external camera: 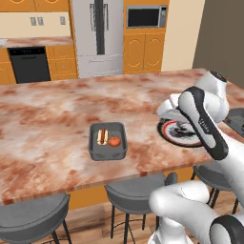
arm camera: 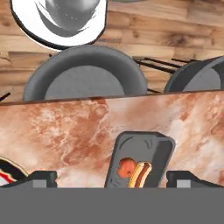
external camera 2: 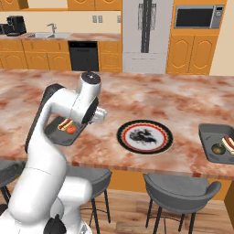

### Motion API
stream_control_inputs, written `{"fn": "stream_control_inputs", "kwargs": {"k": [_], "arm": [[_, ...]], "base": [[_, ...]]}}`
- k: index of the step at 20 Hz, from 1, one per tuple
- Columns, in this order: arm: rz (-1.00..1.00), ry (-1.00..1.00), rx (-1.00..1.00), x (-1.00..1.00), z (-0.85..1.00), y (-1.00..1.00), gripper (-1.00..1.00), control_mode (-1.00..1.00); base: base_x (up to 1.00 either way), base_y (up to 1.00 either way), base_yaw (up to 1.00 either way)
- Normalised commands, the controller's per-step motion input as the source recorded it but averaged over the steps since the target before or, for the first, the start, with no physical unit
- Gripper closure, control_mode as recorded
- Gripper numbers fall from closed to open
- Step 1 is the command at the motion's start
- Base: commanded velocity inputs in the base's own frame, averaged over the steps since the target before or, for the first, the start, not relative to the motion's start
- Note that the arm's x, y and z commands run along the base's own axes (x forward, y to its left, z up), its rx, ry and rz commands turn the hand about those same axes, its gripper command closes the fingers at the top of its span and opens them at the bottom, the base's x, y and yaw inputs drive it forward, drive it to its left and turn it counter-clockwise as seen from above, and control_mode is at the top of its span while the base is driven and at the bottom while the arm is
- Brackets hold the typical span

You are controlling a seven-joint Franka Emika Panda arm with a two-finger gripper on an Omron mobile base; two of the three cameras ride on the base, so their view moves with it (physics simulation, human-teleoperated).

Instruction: Place one cooked food and one vegetable from the large plate to each tupperware container.

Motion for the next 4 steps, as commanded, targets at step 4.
{"fn": "stream_control_inputs", "kwargs": {"k": [4], "arm": [[0.00, -0.22, 0.07, -0.35, 0.71, -0.72, -1.00, -1.00]], "base": [[0.00, 0.00, 0.00]]}}
